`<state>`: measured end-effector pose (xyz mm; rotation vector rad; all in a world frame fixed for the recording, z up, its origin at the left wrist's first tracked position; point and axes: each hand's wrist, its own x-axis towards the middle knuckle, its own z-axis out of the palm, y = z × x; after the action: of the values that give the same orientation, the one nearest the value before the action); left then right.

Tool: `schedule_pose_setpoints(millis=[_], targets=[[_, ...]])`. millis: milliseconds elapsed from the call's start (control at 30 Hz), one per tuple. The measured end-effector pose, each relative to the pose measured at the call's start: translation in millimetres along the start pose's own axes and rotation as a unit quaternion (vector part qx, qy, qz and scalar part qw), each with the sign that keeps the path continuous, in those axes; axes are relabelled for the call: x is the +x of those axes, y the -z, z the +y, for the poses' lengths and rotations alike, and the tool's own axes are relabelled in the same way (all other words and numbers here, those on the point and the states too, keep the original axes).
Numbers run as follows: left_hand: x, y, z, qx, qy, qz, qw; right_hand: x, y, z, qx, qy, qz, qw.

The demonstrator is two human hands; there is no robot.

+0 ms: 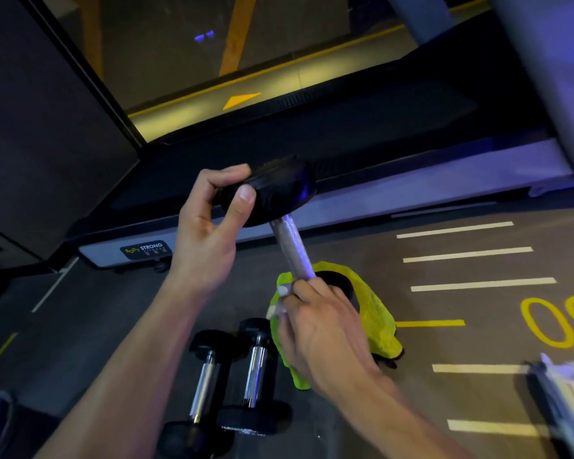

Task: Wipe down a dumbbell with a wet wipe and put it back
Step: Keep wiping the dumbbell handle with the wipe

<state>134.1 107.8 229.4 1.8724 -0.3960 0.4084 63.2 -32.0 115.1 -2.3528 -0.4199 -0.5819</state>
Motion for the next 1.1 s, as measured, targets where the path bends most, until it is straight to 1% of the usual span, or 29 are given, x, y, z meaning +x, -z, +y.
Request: schedule_pose_setpoints(millis=[200,267,333,367,433,467,500,567,633,767,800,867,900,967,1033,1100], targets=[[-4,7,-2,-0.007,-0.013,-0.010,1.000,6,32,29,0.075,-0.079,-0.029,0.994],[-4,7,-3,-0.008,-0.011,-0.018,1.000,7,32,32,0.057,-0.090,-0.021,0.994],[-2,10,-2,-0.009,-0.011,-0.032,0.999,9,31,40,0.055,-0.113,0.012,0.992],[0,12,-2,-0.007,-0.012,-0.042,0.999,10,32,45,0.084,-0.144,0.035,0.985],[6,18,0,-0.002,-0.020,-0.067,0.998,12,36,49,0.190,-0.212,0.080,0.955],[8,21,0,-0.002,-0.020,-0.078,0.997,11,38,46,0.229,-0.222,0.089,0.943],[10,24,1,-0.002,-0.019,-0.087,0.996,10,38,41,0.240,-0.209,0.083,0.945],[12,27,1,0.000,-0.021,-0.093,0.995,2,32,32,0.215,-0.169,0.046,0.961],[11,25,-1,0.001,-0.023,-0.083,0.996,2,29,35,0.183,-0.171,0.018,0.968],[5,13,-6,0.005,-0.031,-0.041,0.999,18,34,37,0.129,-0.171,-0.007,0.977],[4,11,-6,0.004,-0.036,-0.031,0.999,23,36,32,0.132,-0.156,0.005,0.979],[3,9,-7,0.002,-0.043,-0.027,0.999,40,42,14,0.162,-0.113,0.075,0.977],[2,9,-7,0.004,-0.045,-0.029,0.999,51,41,7,0.194,-0.101,0.119,0.968],[0,8,-7,0.002,-0.049,-0.029,0.998,71,35,0,0.270,-0.110,0.180,0.939],[-1,9,-7,-0.004,-0.047,-0.019,0.999,66,23,-1,0.317,-0.138,0.194,0.918],[-1,8,-6,-0.011,-0.044,-0.009,0.999,36,15,10,0.319,-0.182,0.152,0.917]])
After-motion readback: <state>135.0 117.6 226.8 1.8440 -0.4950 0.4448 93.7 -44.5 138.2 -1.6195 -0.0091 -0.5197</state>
